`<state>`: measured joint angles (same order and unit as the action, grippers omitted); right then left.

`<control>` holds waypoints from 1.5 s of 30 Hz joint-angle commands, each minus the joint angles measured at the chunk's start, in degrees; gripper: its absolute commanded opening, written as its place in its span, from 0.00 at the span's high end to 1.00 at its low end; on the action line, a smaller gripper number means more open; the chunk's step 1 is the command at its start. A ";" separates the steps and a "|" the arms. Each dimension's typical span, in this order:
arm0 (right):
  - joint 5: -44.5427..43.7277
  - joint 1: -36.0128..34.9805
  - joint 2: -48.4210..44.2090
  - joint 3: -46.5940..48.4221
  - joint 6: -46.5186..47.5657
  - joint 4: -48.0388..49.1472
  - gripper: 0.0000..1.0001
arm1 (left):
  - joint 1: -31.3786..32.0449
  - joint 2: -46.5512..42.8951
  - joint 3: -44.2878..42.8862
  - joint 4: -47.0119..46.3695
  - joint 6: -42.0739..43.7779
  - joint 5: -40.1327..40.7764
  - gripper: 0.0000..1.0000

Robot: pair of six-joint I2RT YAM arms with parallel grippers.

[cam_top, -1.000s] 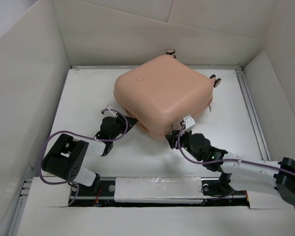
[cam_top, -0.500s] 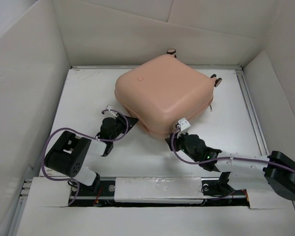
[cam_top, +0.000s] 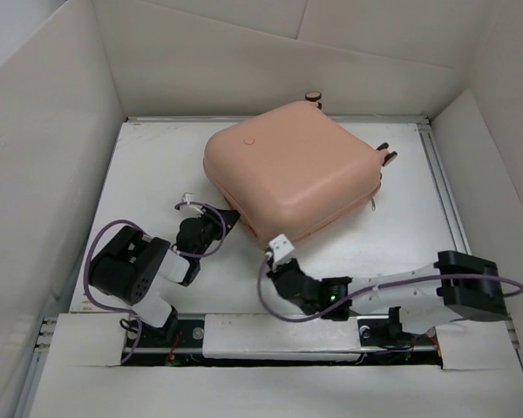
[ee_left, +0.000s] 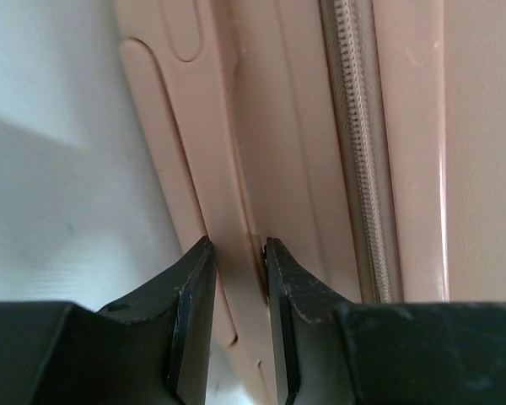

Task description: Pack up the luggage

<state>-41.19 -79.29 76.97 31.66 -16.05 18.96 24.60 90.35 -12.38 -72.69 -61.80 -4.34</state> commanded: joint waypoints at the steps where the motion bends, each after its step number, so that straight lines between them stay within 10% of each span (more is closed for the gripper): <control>1: 4.55 -12.46 6.42 14.89 -3.98 -7.94 1.00 | 2.38 1.41 0.96 -5.89 -0.16 -7.44 1.00; 13: 15.70 0.71 15.40 27.93 0.59 -1.75 1.00 | 2.38 -23.50 8.25 8.06 1.24 -6.21 1.00; 20: -0.45 -2.72 1.54 21.90 -5.73 -16.38 0.80 | 1.16 -40.75 4.04 31.44 7.65 -1.55 1.00; 24: -3.89 2.46 -16.00 14.76 -13.64 -28.22 0.48 | -1.22 -46.30 -4.38 44.36 10.20 -0.07 0.62; 28: -5.39 12.64 -30.33 9.57 -17.96 -39.42 0.59 | -1.22 -52.63 -11.14 51.75 11.00 3.18 0.34; 33: 5.22 41.06 -38.21 4.47 -10.15 -41.20 1.00 | -3.06 -43.27 -27.22 60.27 13.46 8.39 0.20; 45: 29.76 67.68 -25.67 -1.95 -0.03 -26.09 1.00 | -23.19 -1.87 -55.60 59.49 10.46 -7.96 0.23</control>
<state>-17.91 -13.26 48.71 29.39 -18.74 -15.11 1.76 83.44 -59.40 -14.63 -53.41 -8.05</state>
